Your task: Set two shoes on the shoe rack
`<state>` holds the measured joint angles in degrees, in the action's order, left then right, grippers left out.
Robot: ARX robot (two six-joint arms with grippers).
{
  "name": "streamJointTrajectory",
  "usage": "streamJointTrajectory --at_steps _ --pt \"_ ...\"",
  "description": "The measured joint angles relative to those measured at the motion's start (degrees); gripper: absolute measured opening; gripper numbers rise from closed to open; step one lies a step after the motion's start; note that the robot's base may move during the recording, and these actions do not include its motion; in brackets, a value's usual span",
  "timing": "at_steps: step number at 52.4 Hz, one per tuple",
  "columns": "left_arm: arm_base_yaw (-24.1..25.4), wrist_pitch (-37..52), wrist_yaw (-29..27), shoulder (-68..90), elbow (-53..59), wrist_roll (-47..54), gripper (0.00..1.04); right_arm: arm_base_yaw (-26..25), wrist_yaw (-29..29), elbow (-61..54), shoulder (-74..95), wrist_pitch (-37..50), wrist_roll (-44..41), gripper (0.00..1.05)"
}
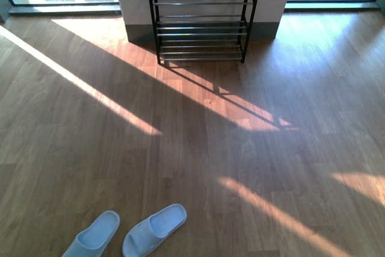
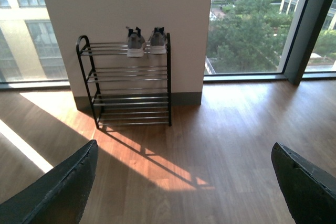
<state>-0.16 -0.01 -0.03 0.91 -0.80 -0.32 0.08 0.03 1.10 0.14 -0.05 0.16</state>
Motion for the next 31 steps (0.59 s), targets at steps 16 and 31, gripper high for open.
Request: streamJointTrajectory --at_steps 16,31 --pt "0.0 0.0 -0.11 0.0 0.0 0.02 0.95 -0.09 -0.22 0.0 -0.02 -0.02 0.0 0.96" --pt "0.0 0.0 0.02 0.0 0.0 0.04 0.95 -0.09 -0.11 0.0 -0.02 -0.02 0.0 0.96"
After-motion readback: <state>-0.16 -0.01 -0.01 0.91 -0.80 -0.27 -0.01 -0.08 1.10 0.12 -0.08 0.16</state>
